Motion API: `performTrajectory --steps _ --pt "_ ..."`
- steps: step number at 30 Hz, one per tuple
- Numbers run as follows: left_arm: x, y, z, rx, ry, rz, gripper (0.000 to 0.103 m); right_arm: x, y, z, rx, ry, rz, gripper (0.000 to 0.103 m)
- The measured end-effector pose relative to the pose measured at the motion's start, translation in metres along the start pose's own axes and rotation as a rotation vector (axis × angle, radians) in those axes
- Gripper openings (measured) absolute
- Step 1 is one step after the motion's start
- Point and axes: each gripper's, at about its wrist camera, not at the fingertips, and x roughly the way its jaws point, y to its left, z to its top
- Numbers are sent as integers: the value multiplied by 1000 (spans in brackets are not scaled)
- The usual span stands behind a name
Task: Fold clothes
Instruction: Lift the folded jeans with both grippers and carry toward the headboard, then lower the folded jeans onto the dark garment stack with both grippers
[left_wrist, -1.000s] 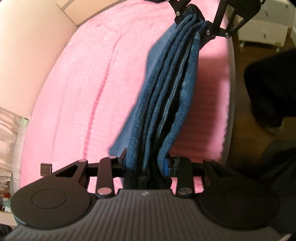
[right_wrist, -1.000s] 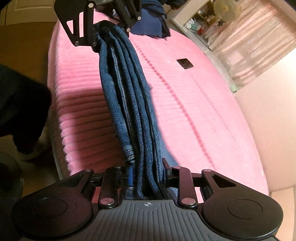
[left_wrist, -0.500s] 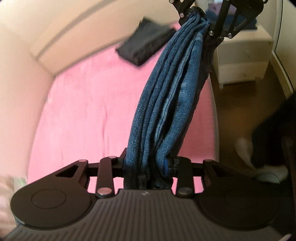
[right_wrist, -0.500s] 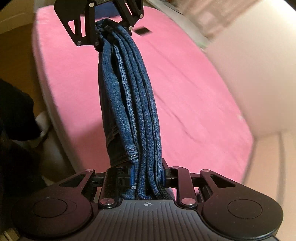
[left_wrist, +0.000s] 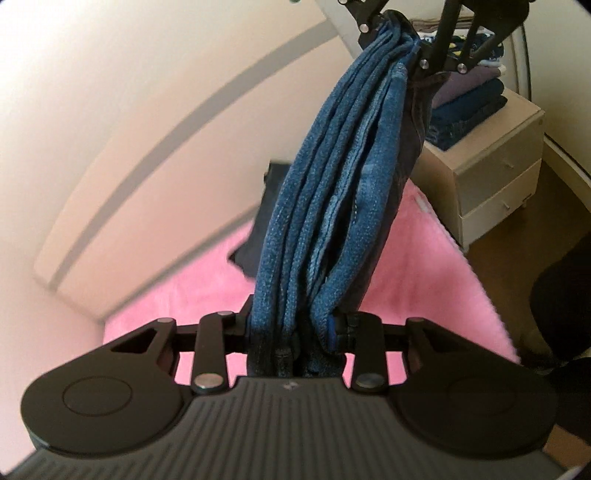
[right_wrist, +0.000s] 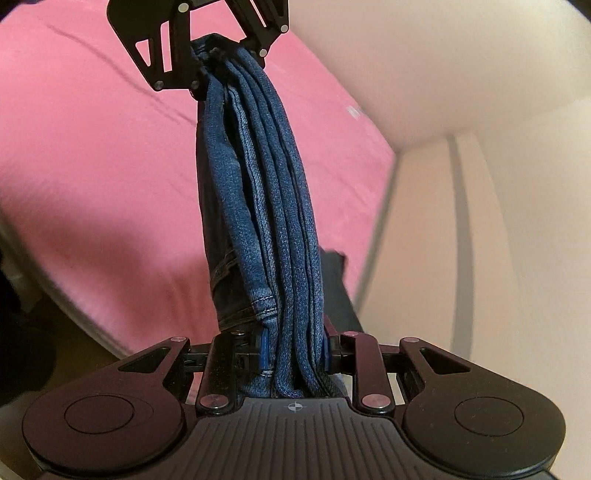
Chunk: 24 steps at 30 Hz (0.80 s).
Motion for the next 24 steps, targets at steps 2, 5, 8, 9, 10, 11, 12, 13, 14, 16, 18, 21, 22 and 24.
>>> performTrajectory --steps 2,5,8,9,10,11,12,13,14,16,18,21,22,24 --pt "20 15 14 31 -17 3 31 9 -19 -9 25 18 -18 24" --pt "50 31 31 62 -20 15 32 31 -46 -23 42 21 -36 24" --pt "85 49 73 71 6 34 32 64 -72 -37 45 6 -37 24" --pt "99 51 79 73 17 41 32 76 -83 -45 43 -3 -34 24" --pt "115 56 83 72 31 49 32 90 -96 -53 38 -14 -31 24" --pt "134 65 87 70 45 56 32 106 -109 -60 33 -28 -27 24" --pt "152 73 92 67 60 63 32 121 -122 -67 24 -39 -27 24" --pt "169 81 98 66 72 74 32 137 -135 -75 11 -49 -29 24" --pt "186 88 104 67 82 88 32 153 -149 -82 4 -61 -36 24" --pt "219 99 113 57 91 125 32 183 -162 -90 2 -86 -68 24" --pt "253 106 116 51 90 170 32 214 -166 -100 -2 -114 -114 24" --pt "317 80 97 30 97 163 32 269 -156 -141 17 -124 -130 24" --pt "340 65 88 23 116 137 32 290 -147 -151 28 -116 -111 24" --pt "386 32 68 16 178 60 32 324 -119 -167 23 -91 -41 24"
